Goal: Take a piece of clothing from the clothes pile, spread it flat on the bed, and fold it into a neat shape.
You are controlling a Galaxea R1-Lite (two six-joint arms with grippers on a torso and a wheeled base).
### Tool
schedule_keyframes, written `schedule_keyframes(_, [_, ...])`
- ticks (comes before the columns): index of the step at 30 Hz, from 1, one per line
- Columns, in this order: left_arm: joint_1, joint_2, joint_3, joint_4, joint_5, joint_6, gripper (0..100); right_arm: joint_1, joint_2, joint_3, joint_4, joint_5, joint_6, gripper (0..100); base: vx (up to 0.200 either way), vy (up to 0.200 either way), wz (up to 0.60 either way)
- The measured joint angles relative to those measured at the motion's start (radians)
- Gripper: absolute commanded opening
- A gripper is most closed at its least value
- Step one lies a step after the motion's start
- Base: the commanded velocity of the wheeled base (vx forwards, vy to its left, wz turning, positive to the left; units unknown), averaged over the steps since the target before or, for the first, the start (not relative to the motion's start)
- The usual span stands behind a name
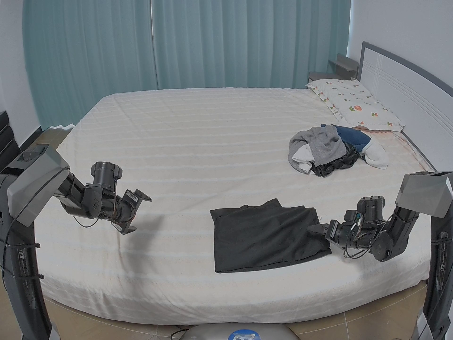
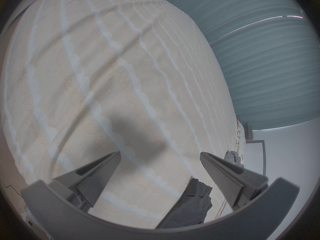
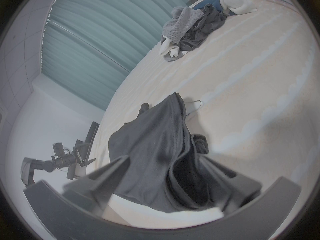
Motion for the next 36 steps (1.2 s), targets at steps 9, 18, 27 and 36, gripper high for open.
schedule_keyframes(9, [0.000, 0.001, -0.001, 0.000, 0.000, 0.000, 100, -0.027, -0.023, 0.058, 0.005, 0.001, -0.057, 0, 0.000, 0.000, 0.00])
schedule_keyframes(18, [-0.001, 0.001, -0.001, 0.000, 0.002, 0.000, 100, -0.050, -0.040, 0.091, 0.007, 0.006, -0.092, 0, 0.000, 0.000, 0.00])
schedule_keyframes(27, [0.000, 0.001, 0.000, 0.000, 0.003, 0.000, 100, -0.054, -0.035, 0.096, 0.042, 0.008, -0.135, 100, 0.000, 0.000, 0.00])
schedule_keyframes(36, [0.000, 0.003, -0.005, -0.019, 0.043, -0.013, 100, -0.062, -0.043, 0.021, 0.032, 0.046, 0.042, 100, 0.000, 0.000, 0.00])
